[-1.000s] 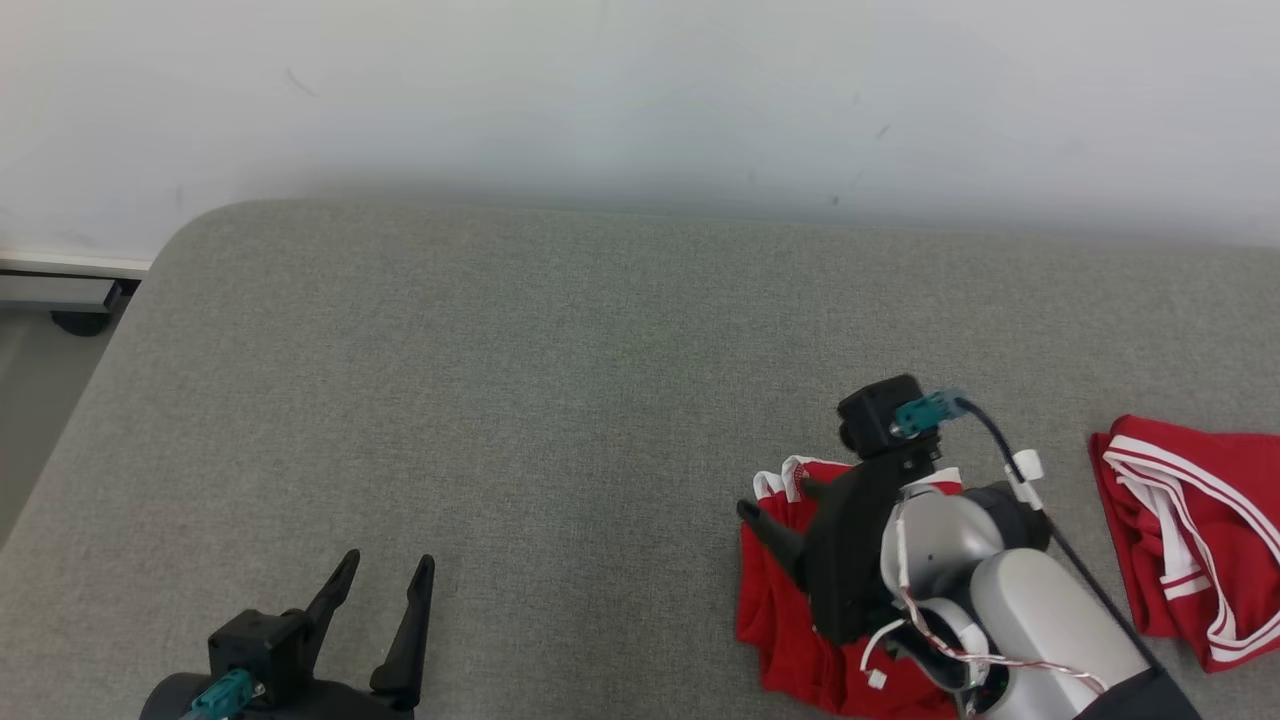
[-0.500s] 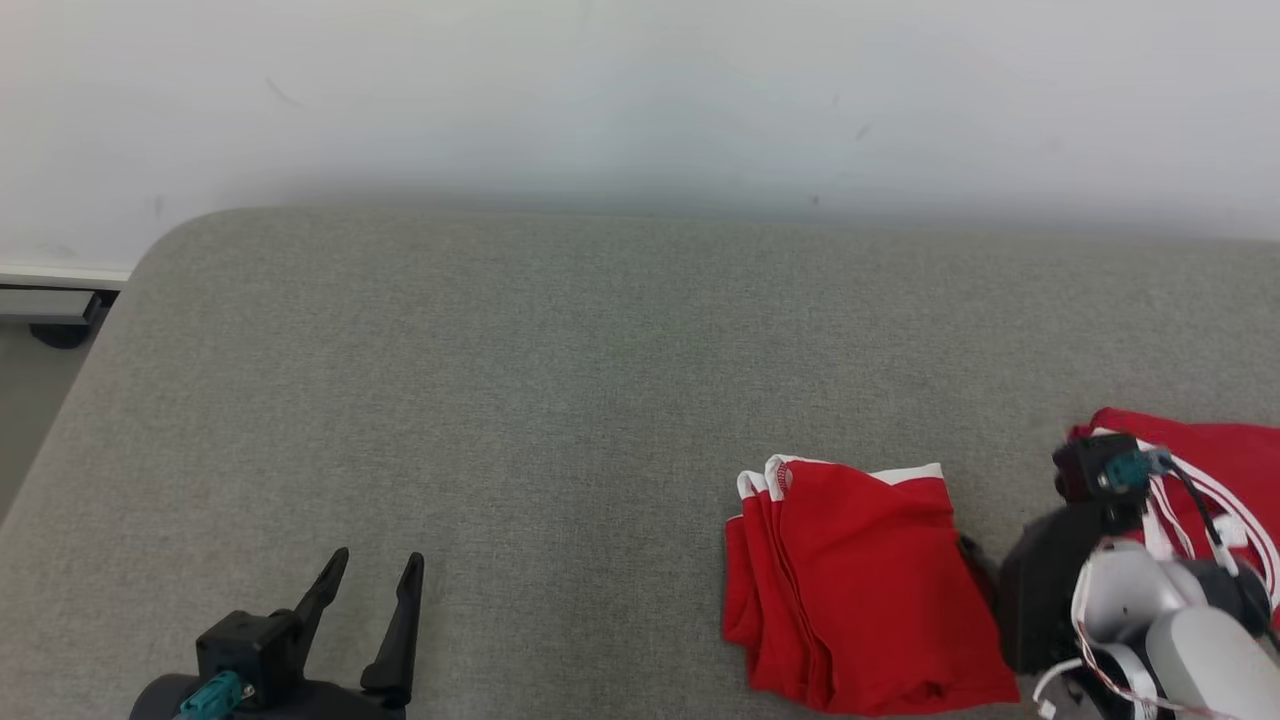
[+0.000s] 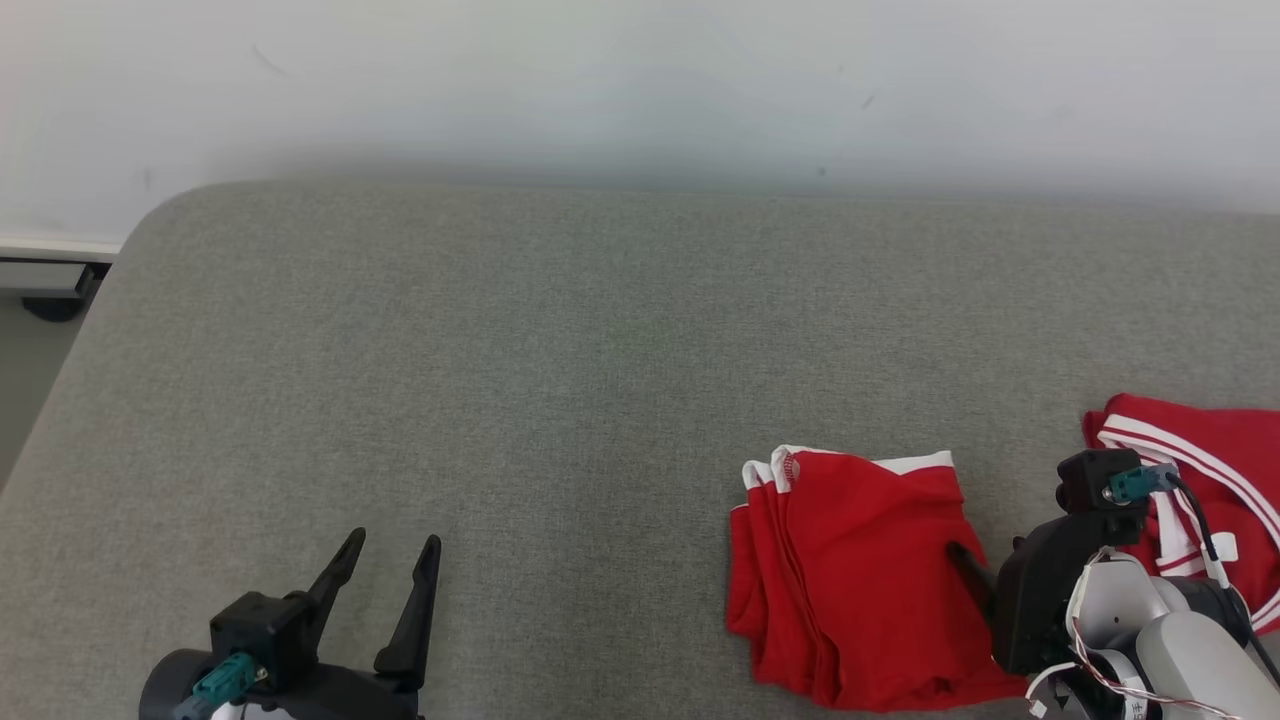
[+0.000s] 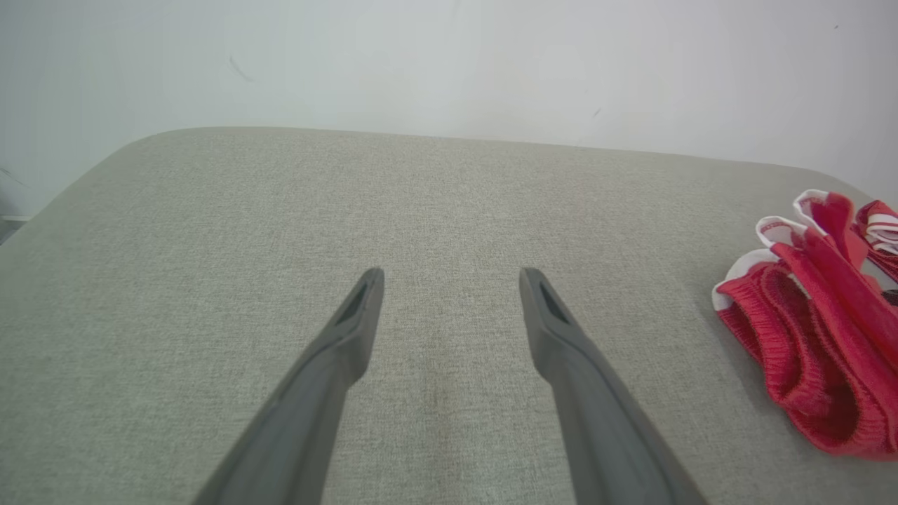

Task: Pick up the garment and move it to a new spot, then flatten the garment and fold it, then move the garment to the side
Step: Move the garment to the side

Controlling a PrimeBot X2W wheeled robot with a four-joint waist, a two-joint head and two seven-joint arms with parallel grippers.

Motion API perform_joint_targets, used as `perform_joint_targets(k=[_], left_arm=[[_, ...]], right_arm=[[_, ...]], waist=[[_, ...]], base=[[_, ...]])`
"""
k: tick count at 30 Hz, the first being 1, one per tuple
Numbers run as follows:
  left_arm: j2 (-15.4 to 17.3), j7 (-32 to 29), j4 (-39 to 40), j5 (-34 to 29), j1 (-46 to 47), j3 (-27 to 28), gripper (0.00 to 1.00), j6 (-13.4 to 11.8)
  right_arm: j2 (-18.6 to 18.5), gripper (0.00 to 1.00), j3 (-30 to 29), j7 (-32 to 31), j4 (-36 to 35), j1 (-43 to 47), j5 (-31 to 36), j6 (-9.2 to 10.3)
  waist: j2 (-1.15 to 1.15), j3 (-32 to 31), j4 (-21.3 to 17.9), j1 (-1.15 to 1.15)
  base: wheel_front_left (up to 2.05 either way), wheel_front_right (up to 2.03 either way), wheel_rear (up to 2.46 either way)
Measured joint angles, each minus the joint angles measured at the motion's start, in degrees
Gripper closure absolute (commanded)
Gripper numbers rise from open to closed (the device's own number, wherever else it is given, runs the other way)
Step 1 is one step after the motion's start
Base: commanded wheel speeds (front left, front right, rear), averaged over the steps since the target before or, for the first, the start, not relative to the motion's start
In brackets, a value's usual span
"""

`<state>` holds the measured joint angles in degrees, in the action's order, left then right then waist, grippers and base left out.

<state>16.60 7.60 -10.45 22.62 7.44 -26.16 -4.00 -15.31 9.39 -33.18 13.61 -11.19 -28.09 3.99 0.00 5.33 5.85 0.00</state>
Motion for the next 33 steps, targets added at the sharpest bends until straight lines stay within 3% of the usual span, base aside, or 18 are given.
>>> perform_joint_targets(k=[16,17,19,22,29,33], left_arm=[[0.08,-0.09,-0.35,-0.01,0.21,0.14,0.0,0.0],[0.07,-0.09,-0.4,-0.01,0.22,0.12,0.0,0.0],[0.04,-0.09,-0.6,-0.01,0.22,0.11,0.0,0.0],[-0.1,-0.09,-0.82,0.0,0.24,0.07,0.0,0.0],[-0.41,-0.07,-1.57,0.02,0.27,-0.02,0.0,0.0],[-0.83,0.01,-2.21,0.03,0.28,-0.4,0.0,0.01]], right_arm=[[1.68,0.0,0.56,2.96,7.06,-1.42,-0.22,-1.46],[1.69,0.12,0.52,2.96,7.32,-1.47,-0.51,-1.47],[1.86,0.63,0.11,2.94,8.12,-1.79,-1.16,-1.46],[1.98,1.0,-0.37,2.93,8.78,-2.29,-2.38,-1.54],[1.37,1.0,0.31,2.87,8.68,-3.12,-1.82,-2.48],[-1.11,1.0,0.49,2.91,5.47,-3.66,0.69,-2.29]], waist=[[0.0,1.15,2.06,0.0],[0.0,1.15,2.11,0.0],[0.0,1.11,2.22,0.0],[0.0,1.01,2.35,0.0],[0.0,0.42,2.57,0.0],[0.0,-0.49,2.73,0.0]], base=[[0.0,0.0,0.0],[0.0,0.0,0.0],[0.0,0.0,0.0],[0.0,0.0,0.0],[0.0,0.0,0.0],[0.0,0.0,0.0]])
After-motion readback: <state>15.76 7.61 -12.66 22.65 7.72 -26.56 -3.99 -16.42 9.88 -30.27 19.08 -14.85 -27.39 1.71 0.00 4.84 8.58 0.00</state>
